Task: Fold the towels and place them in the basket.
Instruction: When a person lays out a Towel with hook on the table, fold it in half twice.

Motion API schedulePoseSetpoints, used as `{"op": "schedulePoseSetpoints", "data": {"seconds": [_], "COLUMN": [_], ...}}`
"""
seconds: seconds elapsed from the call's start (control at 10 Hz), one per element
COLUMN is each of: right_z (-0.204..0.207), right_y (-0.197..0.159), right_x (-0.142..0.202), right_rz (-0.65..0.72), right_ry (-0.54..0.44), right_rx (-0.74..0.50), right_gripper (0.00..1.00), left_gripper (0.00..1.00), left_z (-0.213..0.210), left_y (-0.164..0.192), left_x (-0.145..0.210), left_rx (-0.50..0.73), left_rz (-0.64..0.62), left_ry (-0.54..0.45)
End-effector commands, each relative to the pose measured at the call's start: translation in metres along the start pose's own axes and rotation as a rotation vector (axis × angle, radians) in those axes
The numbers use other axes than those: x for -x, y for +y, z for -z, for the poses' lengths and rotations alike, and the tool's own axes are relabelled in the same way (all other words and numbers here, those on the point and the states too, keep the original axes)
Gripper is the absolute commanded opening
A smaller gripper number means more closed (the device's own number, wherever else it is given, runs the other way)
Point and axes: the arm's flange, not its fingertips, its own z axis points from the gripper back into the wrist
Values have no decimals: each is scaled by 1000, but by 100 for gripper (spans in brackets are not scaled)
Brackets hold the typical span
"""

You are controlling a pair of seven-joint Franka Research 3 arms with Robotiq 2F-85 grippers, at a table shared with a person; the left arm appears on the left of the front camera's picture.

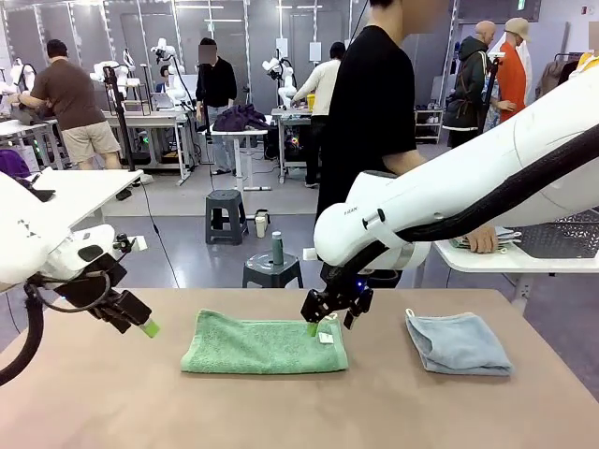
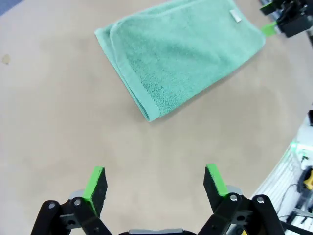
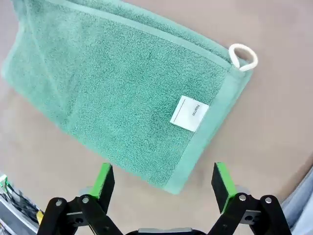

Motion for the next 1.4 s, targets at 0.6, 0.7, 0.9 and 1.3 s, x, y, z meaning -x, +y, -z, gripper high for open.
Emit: {"op": "schedulePoseSetpoints", "data": {"seconds": [0.6,0.7,0.9,1.3], "right_z": [11,16,33,53], "right_y": [12,9,2,-4], "right_x": [-17,-20,-25,-35], "right_rz": [188,242,315,402], "right_ry": [48,54,75,31], "right_rx": [131,148,147,204], "right_gripper": [100,100,100,100], "left_gripper": [100,100,100,100], "left_z": [11,11,11,11], "left_y": [4,4,4,4], "left_x": [-19,-19,-19,-19], "left_rx": [23,23,23,23], "left_rz": [-4,-4,-4,-4], "left_ry": [30,30,30,30]}}
